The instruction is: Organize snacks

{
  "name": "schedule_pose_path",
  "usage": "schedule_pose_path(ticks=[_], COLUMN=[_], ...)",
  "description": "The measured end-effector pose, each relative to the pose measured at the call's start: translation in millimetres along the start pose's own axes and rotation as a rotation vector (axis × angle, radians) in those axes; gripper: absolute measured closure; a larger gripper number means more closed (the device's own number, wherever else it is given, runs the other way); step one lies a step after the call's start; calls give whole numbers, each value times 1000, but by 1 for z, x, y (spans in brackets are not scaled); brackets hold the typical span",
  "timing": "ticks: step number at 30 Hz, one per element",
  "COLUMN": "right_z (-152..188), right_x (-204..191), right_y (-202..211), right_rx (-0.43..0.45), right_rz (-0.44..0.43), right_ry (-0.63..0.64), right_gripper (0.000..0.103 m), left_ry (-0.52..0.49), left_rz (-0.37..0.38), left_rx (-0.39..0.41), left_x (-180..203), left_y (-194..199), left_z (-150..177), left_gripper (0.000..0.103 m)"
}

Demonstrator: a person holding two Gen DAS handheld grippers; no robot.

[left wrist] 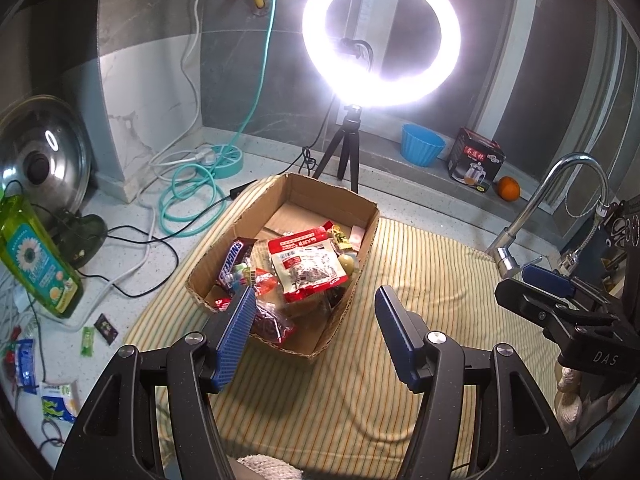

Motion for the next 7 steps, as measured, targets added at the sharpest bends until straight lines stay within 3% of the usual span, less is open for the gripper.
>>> schedule_pose_path(ticks=[7], right_z=[2], right_x=[3], right_y=[-1], right_rx=[-3], right_rz=[0], right_ry=[-4], right_gripper=[12], left_ry=[-8], left_rz=[-9], left_rx=[15], left_x=[0], left_y=[0], left_z=[1], left_gripper=[41])
Point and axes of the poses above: each gripper's, at about its wrist camera, not at the fingertips, and y roughly against the way its jaws point, x to its right, z to its underside, the point moved 2 cm from there along -y, roughly the way its jaws point, and after that the axes turned 5 degrees about -z, right-handed, at the moved point
